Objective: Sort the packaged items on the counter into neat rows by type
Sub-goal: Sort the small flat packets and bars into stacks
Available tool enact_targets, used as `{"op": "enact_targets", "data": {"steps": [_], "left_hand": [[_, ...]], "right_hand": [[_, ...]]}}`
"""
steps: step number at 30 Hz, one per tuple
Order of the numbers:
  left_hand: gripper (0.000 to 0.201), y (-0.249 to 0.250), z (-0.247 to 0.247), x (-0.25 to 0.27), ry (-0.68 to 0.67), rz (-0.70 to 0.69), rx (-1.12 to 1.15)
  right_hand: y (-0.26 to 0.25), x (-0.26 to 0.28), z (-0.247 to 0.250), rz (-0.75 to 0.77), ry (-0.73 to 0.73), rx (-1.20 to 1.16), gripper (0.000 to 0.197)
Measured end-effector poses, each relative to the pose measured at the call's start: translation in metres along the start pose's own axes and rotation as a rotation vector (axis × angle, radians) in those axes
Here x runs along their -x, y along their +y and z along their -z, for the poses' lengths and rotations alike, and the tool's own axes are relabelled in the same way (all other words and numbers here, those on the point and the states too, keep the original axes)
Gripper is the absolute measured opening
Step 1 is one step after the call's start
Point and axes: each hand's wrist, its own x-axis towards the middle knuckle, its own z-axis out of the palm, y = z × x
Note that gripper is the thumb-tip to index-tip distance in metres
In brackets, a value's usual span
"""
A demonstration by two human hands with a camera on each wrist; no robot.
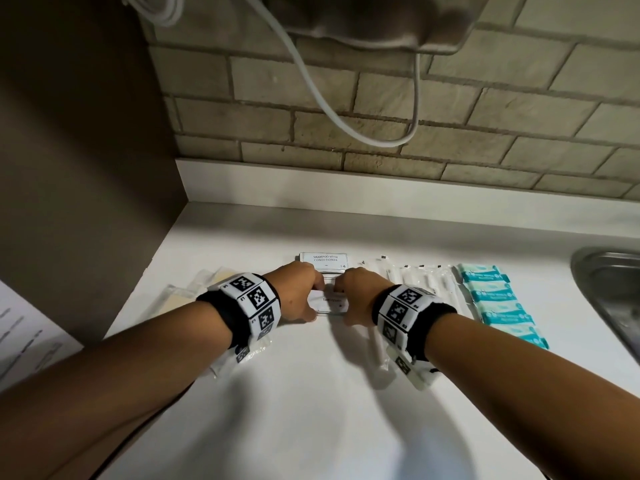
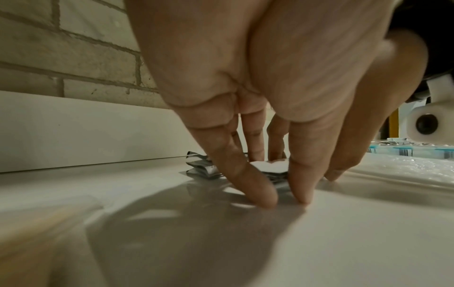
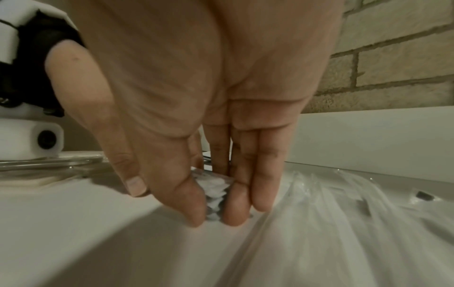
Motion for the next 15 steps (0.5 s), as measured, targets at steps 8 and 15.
{"op": "enact_targets", "data": {"steps": [8, 15], "left_hand": [[0.05, 0.0, 0.0031, -0.0016, 0.002, 0.015, -0.018], [0.037, 0.0009, 0.0045, 0.0009, 0.006, 0.023, -0.038]], "right_hand": [[0.0002, -0.0022, 0.0014, -0.009, -0.006, -0.049, 0.035], [-0.0001, -0.0049, 0.0029, -0.004, -0.004, -0.048, 0.035]]}}
